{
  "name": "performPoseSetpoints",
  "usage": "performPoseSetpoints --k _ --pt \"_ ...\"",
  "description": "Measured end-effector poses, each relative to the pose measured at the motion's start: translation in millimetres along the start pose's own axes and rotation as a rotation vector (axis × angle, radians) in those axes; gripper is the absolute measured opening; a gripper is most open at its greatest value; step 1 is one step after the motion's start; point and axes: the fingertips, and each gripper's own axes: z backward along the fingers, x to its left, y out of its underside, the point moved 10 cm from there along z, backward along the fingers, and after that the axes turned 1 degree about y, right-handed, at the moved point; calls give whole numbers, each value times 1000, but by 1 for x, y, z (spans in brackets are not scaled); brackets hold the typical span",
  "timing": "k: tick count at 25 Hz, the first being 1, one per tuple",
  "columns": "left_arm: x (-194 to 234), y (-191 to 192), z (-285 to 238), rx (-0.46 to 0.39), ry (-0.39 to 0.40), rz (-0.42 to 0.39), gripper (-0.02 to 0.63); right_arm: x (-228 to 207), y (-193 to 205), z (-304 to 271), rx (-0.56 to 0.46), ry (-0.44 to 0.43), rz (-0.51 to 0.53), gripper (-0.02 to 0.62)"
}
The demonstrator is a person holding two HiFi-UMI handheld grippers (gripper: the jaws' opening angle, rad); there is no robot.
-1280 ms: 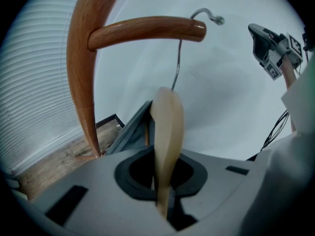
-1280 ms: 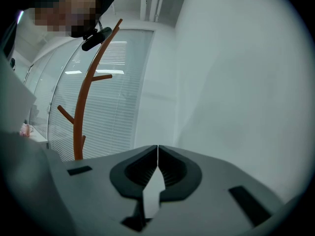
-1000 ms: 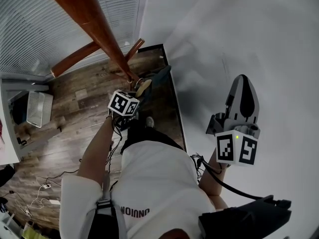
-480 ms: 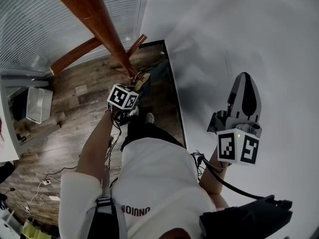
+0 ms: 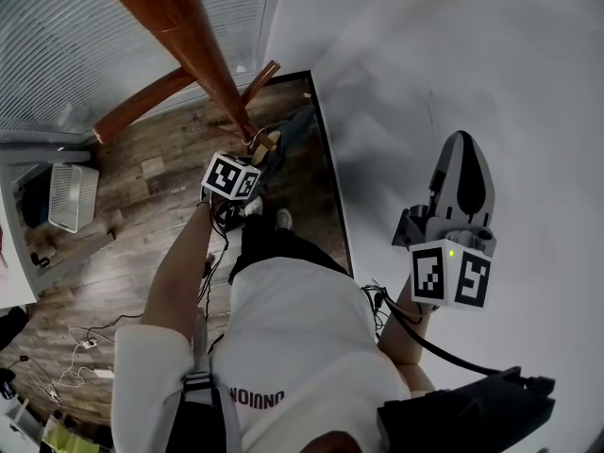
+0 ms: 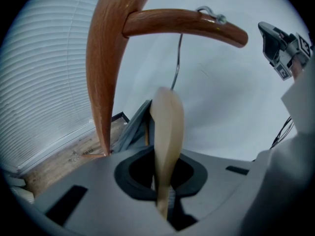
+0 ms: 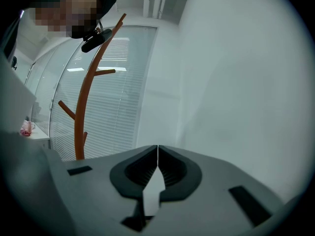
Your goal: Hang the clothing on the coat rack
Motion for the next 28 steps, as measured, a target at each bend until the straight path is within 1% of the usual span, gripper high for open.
performPoseSetpoints --k 13,20,28 --pt "9 0 4 12 -37 0 35 2 -4 2 -2 9 1 21" --pt "16 1 3 16 -69 29 35 2 -4 0 7 7 5 21" --pt "21 0 4 11 -96 24 35 0 -5 2 -2 31 3 21"
